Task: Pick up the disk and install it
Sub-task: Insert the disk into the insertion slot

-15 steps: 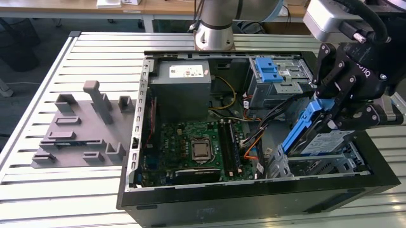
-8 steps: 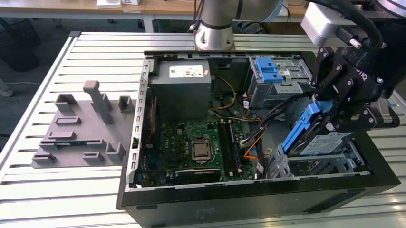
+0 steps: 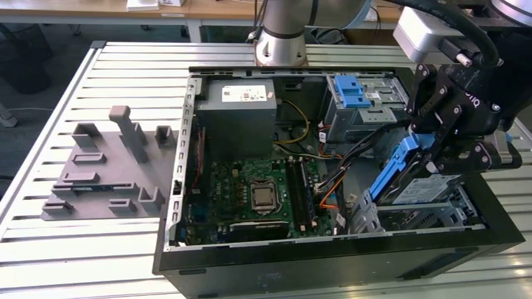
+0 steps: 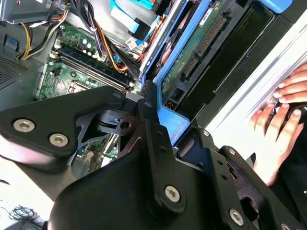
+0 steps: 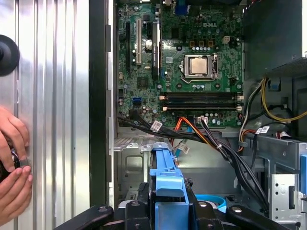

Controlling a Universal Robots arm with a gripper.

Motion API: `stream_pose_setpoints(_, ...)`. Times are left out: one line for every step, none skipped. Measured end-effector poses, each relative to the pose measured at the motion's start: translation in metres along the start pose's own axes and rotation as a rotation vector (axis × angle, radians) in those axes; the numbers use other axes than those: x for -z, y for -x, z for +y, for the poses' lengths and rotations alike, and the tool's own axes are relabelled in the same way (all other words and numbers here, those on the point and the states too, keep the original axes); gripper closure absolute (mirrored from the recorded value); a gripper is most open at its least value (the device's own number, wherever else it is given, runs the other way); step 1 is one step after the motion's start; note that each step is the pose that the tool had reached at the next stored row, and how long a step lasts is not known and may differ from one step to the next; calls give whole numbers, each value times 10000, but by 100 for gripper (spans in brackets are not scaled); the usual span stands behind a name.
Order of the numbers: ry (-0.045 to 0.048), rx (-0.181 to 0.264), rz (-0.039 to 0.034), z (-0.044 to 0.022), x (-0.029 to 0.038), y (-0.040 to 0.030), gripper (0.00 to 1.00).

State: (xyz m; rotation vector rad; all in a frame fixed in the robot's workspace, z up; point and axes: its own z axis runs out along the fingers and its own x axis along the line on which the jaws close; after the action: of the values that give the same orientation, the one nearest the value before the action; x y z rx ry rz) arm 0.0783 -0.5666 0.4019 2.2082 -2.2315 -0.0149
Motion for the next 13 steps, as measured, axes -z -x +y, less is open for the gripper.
stream_pose_setpoints(0, 0, 2, 0, 0, 0, 64)
stream_pose_setpoints(0, 0, 3, 0, 0, 0, 64)
stream_pose_setpoints(0, 0, 4, 0, 0, 0, 64)
stream_pose_setpoints(0, 0, 4, 0, -2, 0, 64)
stream_pose_setpoints(0, 0, 3, 0, -6, 1, 64)
stream_pose_setpoints(0, 0, 6, 0, -11, 1, 64)
stream_pose_setpoints(0, 0, 5, 0, -19, 0, 64)
stream_pose_setpoints(0, 0, 3, 0, -29, 0, 64)
stream_pose_setpoints(0, 0, 4, 0, -37, 0, 64)
stream_pose_setpoints(0, 1, 4, 0, -47, 0, 64)
stream_pose_setpoints(0, 0, 3, 0, -57, 0, 64)
stream_pose_setpoints(0, 0, 3, -1, -67, 0, 64)
stream_pose_setpoints(0, 0, 4, -1, -78, 0, 64)
